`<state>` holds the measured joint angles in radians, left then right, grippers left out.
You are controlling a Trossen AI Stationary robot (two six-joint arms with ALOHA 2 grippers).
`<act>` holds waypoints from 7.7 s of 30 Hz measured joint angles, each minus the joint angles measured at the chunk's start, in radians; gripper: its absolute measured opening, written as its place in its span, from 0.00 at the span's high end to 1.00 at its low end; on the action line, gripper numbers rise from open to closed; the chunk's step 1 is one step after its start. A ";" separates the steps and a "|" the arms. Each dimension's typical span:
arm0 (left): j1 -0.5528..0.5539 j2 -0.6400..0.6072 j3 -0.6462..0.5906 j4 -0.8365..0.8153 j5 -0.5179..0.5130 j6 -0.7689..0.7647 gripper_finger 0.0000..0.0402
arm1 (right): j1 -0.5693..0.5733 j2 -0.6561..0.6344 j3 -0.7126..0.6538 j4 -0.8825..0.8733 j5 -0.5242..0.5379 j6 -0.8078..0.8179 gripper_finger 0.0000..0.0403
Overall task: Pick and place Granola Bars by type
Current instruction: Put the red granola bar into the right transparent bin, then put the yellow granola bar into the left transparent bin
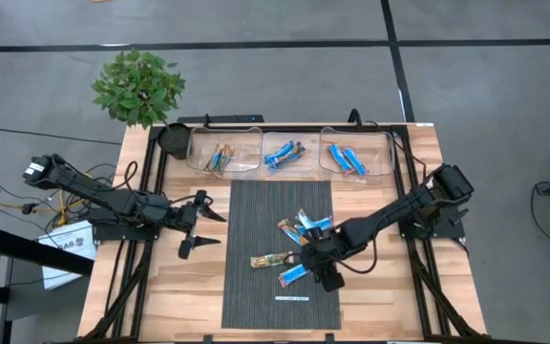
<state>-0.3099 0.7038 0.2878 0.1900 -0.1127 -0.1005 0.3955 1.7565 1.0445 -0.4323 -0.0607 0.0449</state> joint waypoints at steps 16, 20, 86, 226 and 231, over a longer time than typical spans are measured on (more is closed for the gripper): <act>0.000 0.000 0.000 0.000 0.000 -0.009 0.29 | -0.016 0.011 0.001 0.003 0.006 -0.003 0.50; 0.000 0.000 0.000 0.000 0.000 -0.010 0.29 | -0.014 0.053 -0.001 -0.002 0.005 -0.004 0.51; 0.000 0.000 0.001 -0.001 -0.005 -0.026 0.29 | -0.157 -0.469 0.064 0.027 -0.043 -0.101 0.83; 0.000 0.001 0.001 -0.057 -0.138 -0.104 0.29 | -0.397 -1.399 -1.013 0.952 -0.221 -0.045 0.83; 0.000 0.001 0.001 -0.057 -0.138 -0.115 0.29 | -0.357 -1.457 -1.037 0.898 -0.150 -0.045 0.83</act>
<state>-0.3099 0.7044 0.2890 0.1333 -0.2508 -0.2158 0.0382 0.2990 0.0078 0.4654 -0.2111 -0.0006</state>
